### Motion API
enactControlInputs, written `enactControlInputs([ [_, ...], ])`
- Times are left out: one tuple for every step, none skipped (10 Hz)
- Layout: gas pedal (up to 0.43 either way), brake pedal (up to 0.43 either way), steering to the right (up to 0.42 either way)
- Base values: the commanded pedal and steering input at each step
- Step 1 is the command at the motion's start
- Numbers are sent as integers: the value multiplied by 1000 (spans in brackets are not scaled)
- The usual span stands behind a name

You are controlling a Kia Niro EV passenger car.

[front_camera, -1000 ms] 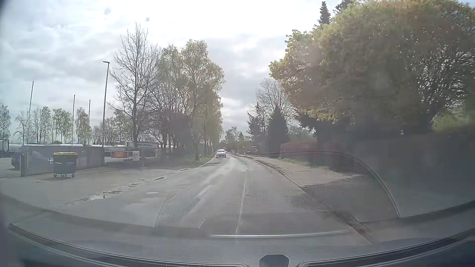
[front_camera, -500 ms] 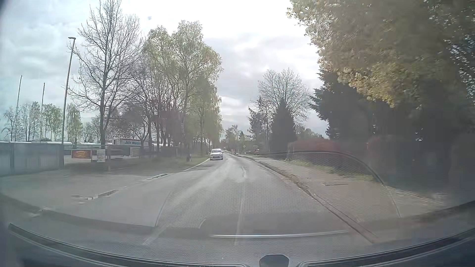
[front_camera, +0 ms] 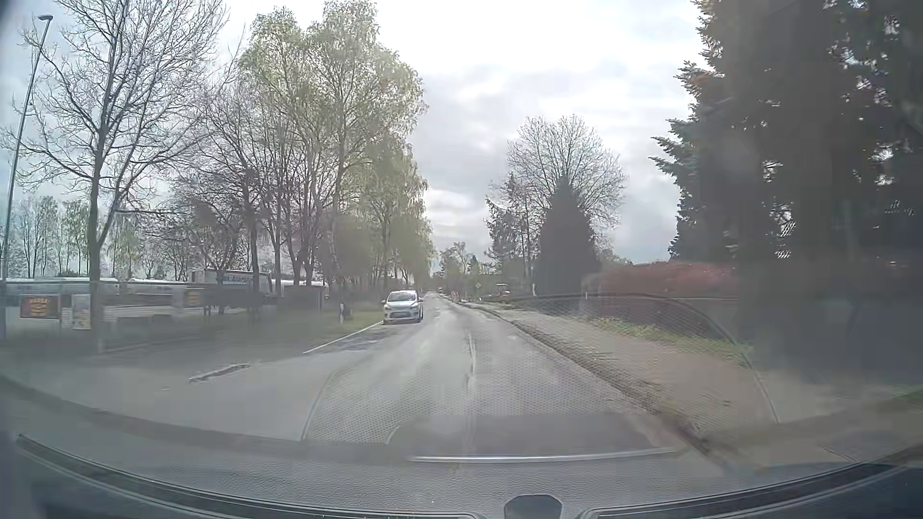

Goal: Follow the waypoints while adhering to traffic rules and regulations

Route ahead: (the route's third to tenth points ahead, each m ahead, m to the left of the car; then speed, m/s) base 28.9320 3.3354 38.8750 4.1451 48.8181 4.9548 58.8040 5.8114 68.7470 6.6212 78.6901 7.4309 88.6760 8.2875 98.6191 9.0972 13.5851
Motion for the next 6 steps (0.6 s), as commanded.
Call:
enactControlInputs([
  [157, 0, -8],
  [157, 0, -8],
  [157, 6, -9],
  [157, 0, -10],
  [157, 0, -10],
  [157, 6, -11],
])
